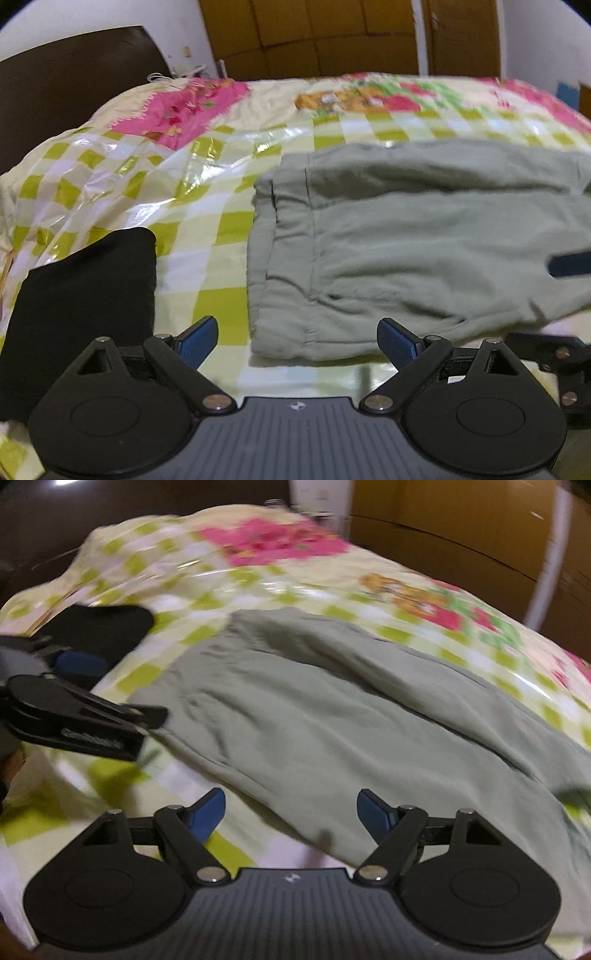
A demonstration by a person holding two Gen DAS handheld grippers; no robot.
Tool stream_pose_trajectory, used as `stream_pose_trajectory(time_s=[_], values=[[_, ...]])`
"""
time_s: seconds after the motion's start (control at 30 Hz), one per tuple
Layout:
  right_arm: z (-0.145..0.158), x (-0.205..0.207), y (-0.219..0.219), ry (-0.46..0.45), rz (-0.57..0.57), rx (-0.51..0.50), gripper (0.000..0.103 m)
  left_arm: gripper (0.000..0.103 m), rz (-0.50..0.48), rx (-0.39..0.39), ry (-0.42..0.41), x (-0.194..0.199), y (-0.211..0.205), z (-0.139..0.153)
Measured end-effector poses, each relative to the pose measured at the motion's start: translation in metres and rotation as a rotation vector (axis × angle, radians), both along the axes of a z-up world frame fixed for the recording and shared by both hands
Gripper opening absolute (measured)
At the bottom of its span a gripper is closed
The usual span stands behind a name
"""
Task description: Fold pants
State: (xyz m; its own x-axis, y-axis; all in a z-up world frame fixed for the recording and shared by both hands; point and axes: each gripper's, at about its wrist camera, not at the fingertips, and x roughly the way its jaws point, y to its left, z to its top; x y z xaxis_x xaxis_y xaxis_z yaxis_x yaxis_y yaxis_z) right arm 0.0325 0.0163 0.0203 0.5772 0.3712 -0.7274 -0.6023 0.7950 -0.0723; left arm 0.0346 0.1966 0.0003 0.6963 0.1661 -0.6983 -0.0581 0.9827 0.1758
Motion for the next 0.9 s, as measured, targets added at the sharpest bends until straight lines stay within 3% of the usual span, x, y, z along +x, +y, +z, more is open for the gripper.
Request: stream_pose_trajectory(time_s=[0.1,0.23,0.37,0.5,0.57,0.77,0.9], values=[[-0.010,0.009,0.027,0.014,0.103,-0.028,0.060,0.084,-0.039,0.020,0.060,0.011,0.004,-0.014],[-0.026,0.021,0.053,0.038,0.164,-0.082,0.059,0.074,-0.090,-0.031,0.094,0.015,0.012,-0.020],[-0.034,0.027,0.068,0.035,0.208,-0.120,0.050,0.049,-0.097,-0.065,0.108,0.018,0.026,-0.023],[-0.039,0.029,0.086,0.058,0.228,-0.143,0.023,0.047,-0.091,-0.147,0.109,0.015,0.049,-0.025],[-0.040,0.027,0.095,0.075,0.242,-0.145,0.014,0.047,-0.091,-0.137,0.111,0.010,0.055,-0.025],[-0.040,0.013,0.126,0.135,0.314,-0.121,0.011,0.046,-0.030,-0.093,0.126,-0.012,0.089,-0.022],[-0.041,0.006,0.148,0.156,0.341,-0.094,0.014,0.033,0.007,-0.074,0.139,-0.025,0.109,-0.019]])
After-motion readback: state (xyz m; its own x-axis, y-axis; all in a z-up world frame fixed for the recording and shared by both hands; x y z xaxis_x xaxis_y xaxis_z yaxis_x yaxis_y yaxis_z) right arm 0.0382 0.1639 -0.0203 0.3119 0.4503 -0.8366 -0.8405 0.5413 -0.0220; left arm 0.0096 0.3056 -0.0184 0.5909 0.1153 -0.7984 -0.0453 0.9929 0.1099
